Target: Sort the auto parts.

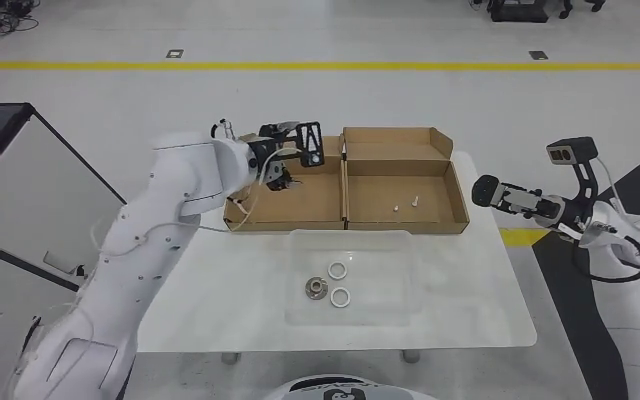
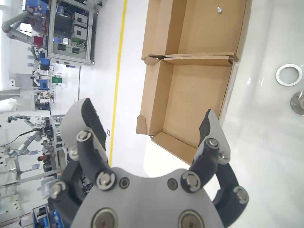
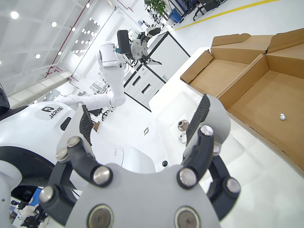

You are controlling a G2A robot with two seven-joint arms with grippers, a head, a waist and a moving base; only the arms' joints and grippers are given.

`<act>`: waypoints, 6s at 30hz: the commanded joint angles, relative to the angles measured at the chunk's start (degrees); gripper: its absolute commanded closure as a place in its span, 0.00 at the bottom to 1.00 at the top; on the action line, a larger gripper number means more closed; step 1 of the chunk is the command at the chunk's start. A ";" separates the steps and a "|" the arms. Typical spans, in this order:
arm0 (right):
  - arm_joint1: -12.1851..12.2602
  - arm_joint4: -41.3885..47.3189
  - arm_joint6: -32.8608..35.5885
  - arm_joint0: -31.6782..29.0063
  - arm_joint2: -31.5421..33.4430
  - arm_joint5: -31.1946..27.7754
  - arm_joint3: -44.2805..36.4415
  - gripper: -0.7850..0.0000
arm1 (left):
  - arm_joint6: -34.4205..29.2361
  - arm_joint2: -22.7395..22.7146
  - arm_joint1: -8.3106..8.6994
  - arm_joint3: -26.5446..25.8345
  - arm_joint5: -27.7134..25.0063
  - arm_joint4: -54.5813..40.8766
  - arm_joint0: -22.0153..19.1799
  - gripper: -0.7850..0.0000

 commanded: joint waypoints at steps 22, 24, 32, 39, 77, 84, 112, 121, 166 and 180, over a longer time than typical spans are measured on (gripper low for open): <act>0.00 0.00 0.00 0.00 0.00 0.00 0.00 0.00 | -26.71 38.92 2.23 1.44 26.76 -23.15 -27.78 0.00; 0.00 0.00 0.00 0.00 0.00 0.00 0.00 0.00 | -27.74 40.69 2.05 1.37 27.79 -25.07 -28.76 0.00; 0.00 0.00 0.00 0.00 0.00 0.00 0.00 0.00 | -30.67 44.34 0.46 1.27 30.89 -31.49 -29.40 0.00; 0.00 0.00 0.00 0.00 0.00 0.00 0.00 0.00 | -32.07 47.03 -2.04 2.59 32.12 -31.55 -28.11 0.00; 0.00 0.00 0.00 0.00 0.00 0.00 0.00 0.00 | -32.77 49.11 -11.91 19.13 36.67 -41.71 -20.65 0.00; 0.00 0.00 0.00 0.00 0.00 0.00 0.00 0.00 | -28.87 47.54 -12.42 19.40 35.71 -43.26 -20.16 0.00; 0.00 0.00 0.00 0.00 0.00 0.00 0.00 0.00 | -30.73 48.41 -15.68 23.35 36.67 -45.87 -19.57 0.00; 0.00 0.00 0.00 0.00 0.00 0.00 0.00 0.00 | -32.77 49.11 -19.85 28.38 35.51 -46.97 -20.75 0.18; 0.00 0.00 0.00 0.00 0.00 0.00 0.00 0.00 | -32.77 49.11 -20.95 33.29 32.82 -40.89 -14.63 0.58; 0.00 0.00 0.00 0.00 0.00 0.00 0.00 0.00 | -32.77 49.11 -20.70 33.29 32.82 -40.78 -14.32 0.65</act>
